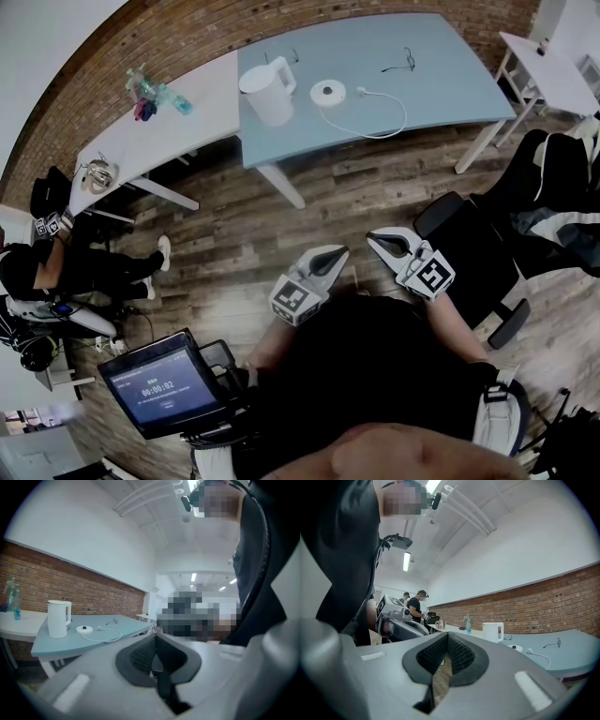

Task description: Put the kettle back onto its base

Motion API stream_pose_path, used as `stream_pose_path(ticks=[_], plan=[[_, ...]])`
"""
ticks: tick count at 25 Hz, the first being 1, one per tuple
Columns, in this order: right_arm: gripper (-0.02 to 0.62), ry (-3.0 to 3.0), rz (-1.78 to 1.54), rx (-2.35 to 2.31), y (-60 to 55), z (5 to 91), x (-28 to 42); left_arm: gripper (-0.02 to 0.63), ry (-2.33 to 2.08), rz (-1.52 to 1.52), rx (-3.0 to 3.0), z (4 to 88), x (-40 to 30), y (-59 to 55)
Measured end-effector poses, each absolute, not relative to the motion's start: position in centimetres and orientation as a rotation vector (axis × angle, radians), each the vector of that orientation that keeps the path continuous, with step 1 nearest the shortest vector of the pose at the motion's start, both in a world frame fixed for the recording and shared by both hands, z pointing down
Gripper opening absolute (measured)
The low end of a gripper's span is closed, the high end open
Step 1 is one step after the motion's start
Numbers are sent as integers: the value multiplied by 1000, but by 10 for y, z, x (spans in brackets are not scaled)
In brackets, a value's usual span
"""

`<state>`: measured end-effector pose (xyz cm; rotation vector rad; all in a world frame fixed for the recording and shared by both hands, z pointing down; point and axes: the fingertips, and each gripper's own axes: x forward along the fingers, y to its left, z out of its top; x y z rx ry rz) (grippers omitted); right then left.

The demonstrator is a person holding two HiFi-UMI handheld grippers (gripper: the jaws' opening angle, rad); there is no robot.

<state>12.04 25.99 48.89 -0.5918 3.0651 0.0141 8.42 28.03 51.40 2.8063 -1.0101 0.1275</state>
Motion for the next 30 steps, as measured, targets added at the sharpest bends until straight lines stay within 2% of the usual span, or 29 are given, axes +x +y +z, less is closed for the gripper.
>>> stream_pose_path(ticks=[14, 30], plan=[[3, 3023, -49, -613, 248, 499, 129, 2, -1026, 146, 2783, 517, 83, 283], [3, 3047, -73, -537, 225, 511, 106, 2, -1076, 134, 2757, 525, 65, 258]])
